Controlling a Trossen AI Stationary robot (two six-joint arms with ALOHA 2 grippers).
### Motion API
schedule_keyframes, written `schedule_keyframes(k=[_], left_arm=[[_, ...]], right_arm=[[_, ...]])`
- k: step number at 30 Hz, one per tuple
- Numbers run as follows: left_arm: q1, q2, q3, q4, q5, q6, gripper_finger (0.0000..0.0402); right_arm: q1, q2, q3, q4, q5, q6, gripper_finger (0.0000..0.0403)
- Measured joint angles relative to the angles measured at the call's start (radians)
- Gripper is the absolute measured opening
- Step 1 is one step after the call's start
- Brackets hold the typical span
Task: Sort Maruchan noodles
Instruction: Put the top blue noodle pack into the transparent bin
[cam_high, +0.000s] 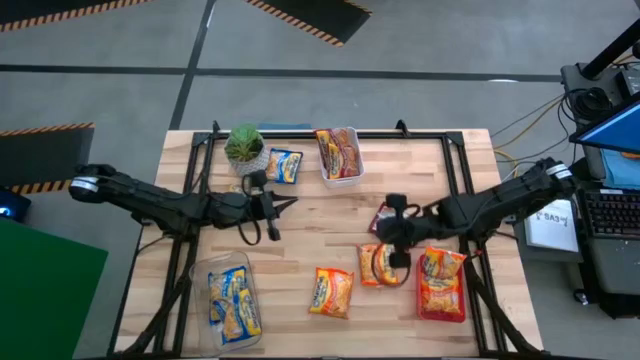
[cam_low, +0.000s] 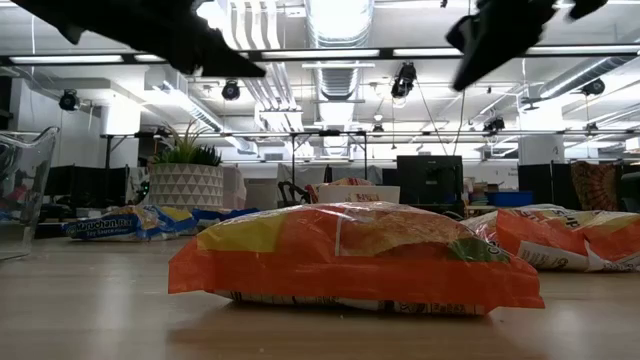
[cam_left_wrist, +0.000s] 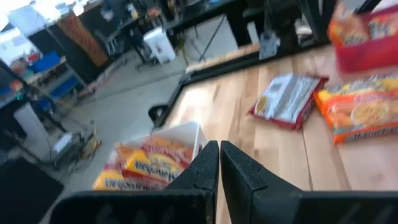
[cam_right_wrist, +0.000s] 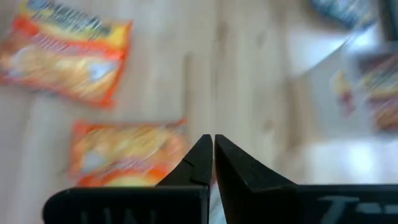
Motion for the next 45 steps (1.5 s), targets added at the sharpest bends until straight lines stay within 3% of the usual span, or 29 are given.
schedule_keyframes(k=[5, 9, 13, 17, 23, 37, 45], left_arm=[[0.019, 0.095, 0.044, -0.027, -0.088, -0.034, 0.0], [0.05, 0.164, 0.138, -0.172, -0.094, -0.046, 0.0], [0.095, 0.234, 0.245, -0.37, -0.094, -0.077, 0.0], [0.146, 0.306, 0.302, -0.468, -0.087, -0.094, 0.0], [0.216, 0.39, 0.32, -0.472, -0.042, -0.093, 0.0022], [0.252, 0.561, 0.363, -0.513, -0.122, -0.038, 0.0156], [0.296, 0.609, 0.362, -0.512, -0.13, -0.04, 0.0165]], right_arm=[[-0.11, -0.081, -0.141, 0.327, 0.017, -0.283, 0.0009], [-0.189, -0.143, -0.268, 0.591, 0.009, -0.455, 0.0009], [-0.267, -0.204, -0.371, 0.772, -0.058, -0.528, 0.0009], [-0.336, -0.257, -0.436, 0.878, -0.158, -0.55, 0.0009], [-0.396, -0.32, -0.469, 0.889, -0.177, -0.582, 0.0009], [-0.425, -0.351, -0.476, 0.826, -0.197, -0.585, 0.0009], [-0.431, -0.356, -0.477, 0.811, -0.195, -0.581, 0.0009]])
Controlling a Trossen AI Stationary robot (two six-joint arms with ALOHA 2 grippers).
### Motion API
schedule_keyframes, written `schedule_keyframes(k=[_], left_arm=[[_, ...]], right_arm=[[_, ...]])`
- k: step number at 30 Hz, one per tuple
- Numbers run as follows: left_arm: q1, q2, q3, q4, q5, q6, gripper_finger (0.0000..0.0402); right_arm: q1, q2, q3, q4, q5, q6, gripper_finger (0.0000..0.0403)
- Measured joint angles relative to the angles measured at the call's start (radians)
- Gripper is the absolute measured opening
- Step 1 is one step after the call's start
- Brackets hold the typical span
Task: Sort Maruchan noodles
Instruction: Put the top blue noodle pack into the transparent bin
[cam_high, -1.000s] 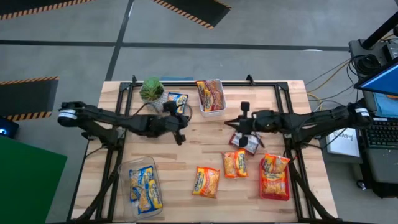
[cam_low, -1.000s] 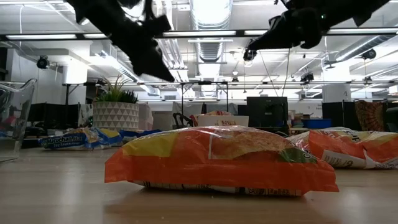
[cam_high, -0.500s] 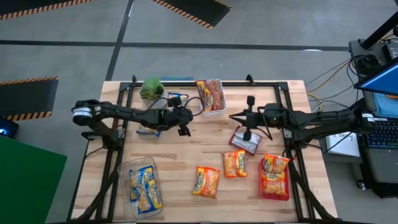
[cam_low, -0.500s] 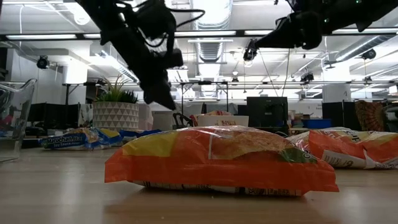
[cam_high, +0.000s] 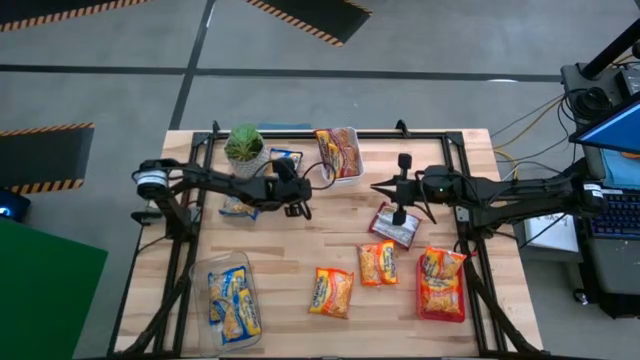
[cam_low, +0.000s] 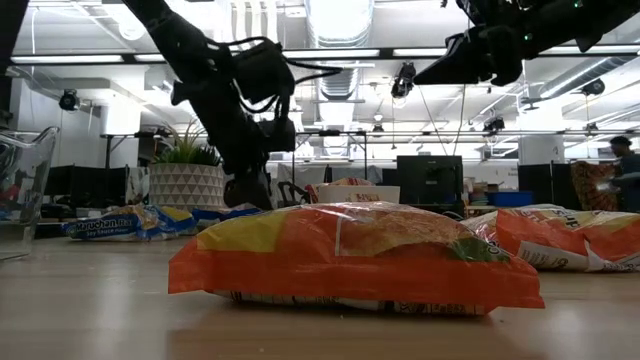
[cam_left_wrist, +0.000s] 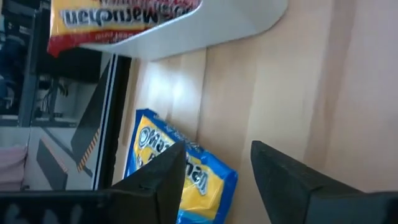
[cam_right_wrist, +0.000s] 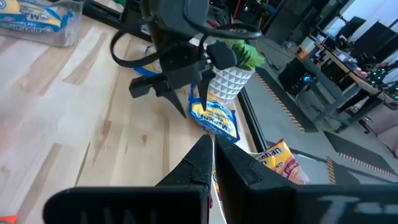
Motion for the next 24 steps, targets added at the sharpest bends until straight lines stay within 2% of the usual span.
schedule_keyframes(k=[15, 19, 24], left_arm=[[0.04, 0.059, -0.001, -0.079, 0.001, -0.087, 0.0128], [0.042, 0.064, -0.001, -0.084, 0.001, -0.1, 0.0098], [0.048, 0.064, -0.001, -0.088, 0.009, -0.106, 0.0038]], right_arm=[[0.0, 0.0, 0.0, -0.031, 0.0, 0.013, 0.0009], [0.0, 0.0, 0.0, -0.031, 0.0, 0.022, 0.0009], [0.0, 0.0, 0.0, -0.031, 0.0, 0.019, 0.0009]])
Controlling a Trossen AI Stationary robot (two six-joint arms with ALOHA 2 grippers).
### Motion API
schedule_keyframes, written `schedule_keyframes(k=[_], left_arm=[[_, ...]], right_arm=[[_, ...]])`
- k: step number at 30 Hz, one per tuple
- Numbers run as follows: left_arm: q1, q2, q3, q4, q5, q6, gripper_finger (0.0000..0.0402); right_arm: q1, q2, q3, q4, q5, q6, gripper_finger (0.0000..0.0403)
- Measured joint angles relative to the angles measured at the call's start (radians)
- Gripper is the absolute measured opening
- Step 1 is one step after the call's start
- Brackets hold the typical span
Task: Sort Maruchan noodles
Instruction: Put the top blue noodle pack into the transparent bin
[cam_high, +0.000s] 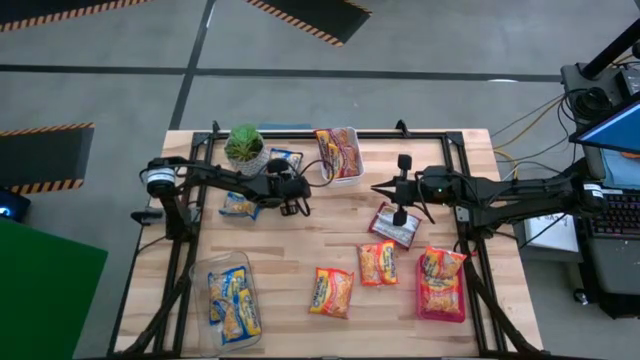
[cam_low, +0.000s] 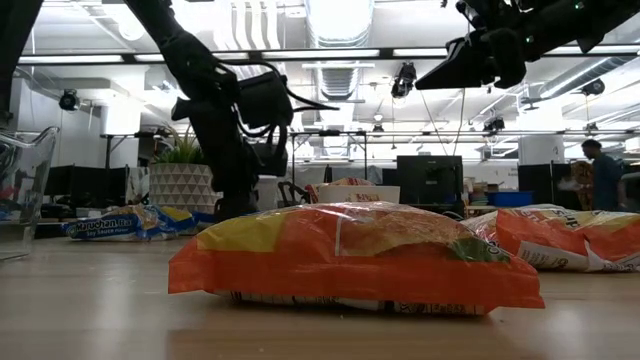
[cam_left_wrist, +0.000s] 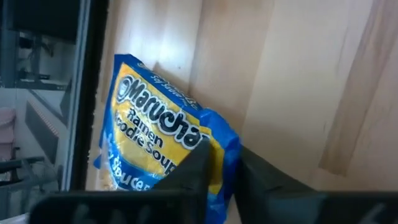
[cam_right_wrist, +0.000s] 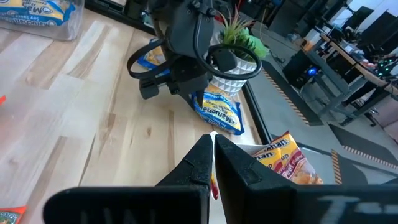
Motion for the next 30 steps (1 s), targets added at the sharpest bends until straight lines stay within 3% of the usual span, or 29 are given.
schedule_keyframes(k=[3, 11, 19, 24, 30], left_arm=[[0.005, 0.0, 0.0, -0.006, 0.076, -0.015, 0.0006], [-0.025, -0.01, 0.0, -0.016, 0.267, -0.084, 0.0001], [-0.127, -0.054, 0.0, -0.009, 0.566, -0.198, 0.0], [-0.183, -0.057, 0.045, -0.017, 0.58, -0.292, 0.0001], [-0.225, -0.057, 0.137, -0.039, 0.573, -0.26, 0.0037]], right_arm=[[0.0, 0.0, 0.0, 0.0, 0.0, 0.0, 0.0009], [0.0, 0.0, 0.0, 0.001, 0.0, -0.001, 0.0009], [0.0, 0.0, 0.0, 0.002, 0.0, 0.0, 0.0009], [0.0, 0.0, 0.0, 0.011, 0.0, -0.003, 0.0009], [0.0, 0.001, 0.014, 0.038, -0.028, -0.04, 0.0009]])
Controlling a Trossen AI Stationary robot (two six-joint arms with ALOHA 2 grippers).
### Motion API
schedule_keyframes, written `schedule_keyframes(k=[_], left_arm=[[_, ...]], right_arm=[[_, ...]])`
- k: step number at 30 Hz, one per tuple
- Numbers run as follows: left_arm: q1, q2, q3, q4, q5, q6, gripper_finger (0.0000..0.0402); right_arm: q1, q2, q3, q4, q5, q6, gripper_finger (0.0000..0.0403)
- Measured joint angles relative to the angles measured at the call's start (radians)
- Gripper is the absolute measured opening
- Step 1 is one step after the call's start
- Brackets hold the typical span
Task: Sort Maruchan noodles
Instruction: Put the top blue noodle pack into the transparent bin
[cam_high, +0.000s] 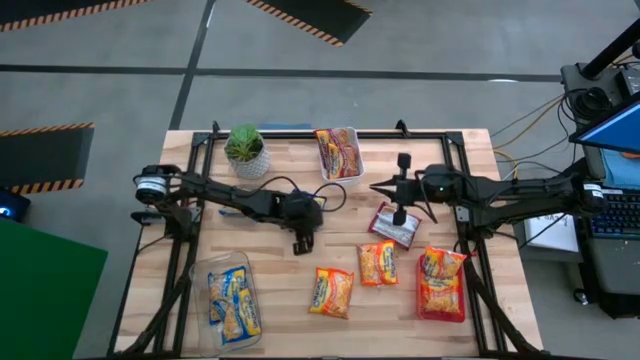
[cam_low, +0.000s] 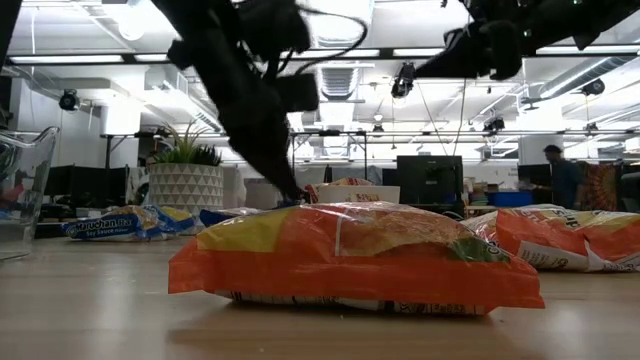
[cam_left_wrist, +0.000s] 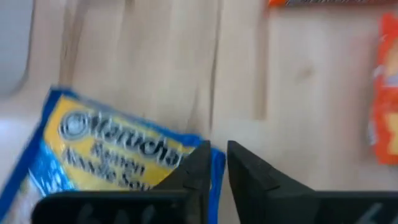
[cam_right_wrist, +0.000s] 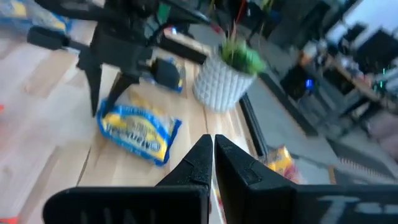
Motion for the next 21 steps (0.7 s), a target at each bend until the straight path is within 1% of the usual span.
schedule_keyframes(k=[5, 8, 11, 16, 21], left_arm=[[-0.03, -0.002, 0.08, -0.073, -0.006, 0.027, 0.0078], [-0.062, -0.014, 0.102, -0.096, -0.009, 0.026, 0.0094], [-0.102, -0.039, 0.102, -0.096, -0.074, 0.029, 0.01], [-0.154, -0.109, 0.067, -0.096, -0.203, 0.002, 0.01], [-0.173, -0.188, 0.024, -0.09, -0.242, -0.019, 0.01]], right_arm=[[-0.002, 0.0, 0.0, 0.119, -0.118, -0.031, 0.0009], [-0.002, 0.0, 0.001, 0.181, -0.161, -0.026, 0.0009], [-0.002, 0.0, 0.001, 0.225, -0.162, 0.003, 0.0009], [-0.002, 0.0, 0.001, 0.24, -0.162, 0.06, 0.0009], [-0.002, 0.0, 0.001, 0.24, -0.162, 0.066, 0.0009]])
